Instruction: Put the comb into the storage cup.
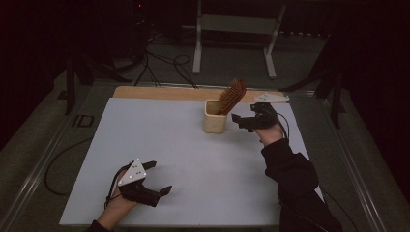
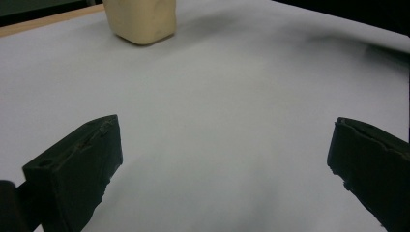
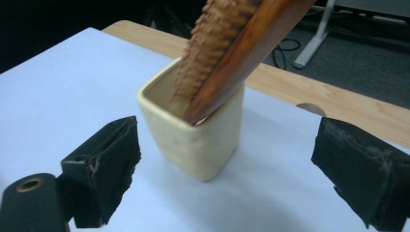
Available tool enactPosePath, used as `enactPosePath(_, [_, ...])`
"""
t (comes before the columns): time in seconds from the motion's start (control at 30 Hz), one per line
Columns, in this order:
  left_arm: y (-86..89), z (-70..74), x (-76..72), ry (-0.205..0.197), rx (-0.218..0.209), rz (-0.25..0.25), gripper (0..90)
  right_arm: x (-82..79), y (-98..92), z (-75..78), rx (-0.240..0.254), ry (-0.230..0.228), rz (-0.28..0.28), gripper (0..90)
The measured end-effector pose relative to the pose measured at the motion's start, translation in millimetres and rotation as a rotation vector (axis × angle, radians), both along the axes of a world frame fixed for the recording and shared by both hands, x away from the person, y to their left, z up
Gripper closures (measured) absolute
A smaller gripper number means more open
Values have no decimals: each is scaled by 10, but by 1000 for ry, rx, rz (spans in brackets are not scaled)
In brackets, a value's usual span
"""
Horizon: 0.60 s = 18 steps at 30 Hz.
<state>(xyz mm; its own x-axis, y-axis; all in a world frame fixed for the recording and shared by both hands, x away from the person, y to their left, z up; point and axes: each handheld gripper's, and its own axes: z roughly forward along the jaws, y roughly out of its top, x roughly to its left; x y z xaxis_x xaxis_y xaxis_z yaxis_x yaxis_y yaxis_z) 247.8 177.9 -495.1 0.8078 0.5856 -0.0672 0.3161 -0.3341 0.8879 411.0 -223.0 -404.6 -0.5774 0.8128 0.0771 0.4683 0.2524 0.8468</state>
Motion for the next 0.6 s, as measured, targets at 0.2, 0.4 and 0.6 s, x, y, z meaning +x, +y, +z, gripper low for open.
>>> enactPosePath(0.2, [-2, 3, -1, -2, 5, -3, 0, -195, -29, -72, 24, -7, 29, 93])
enactPosePath(0.4, [-9, 3, -5, -2, 10, -11, 0, -380, -29, -159, 35, -29, 69, 93])
enactPosePath(0.6, [-5, 9, -8, -3, 11, -14, 0, -593, -50, -296, 43, -61, 113, 93])
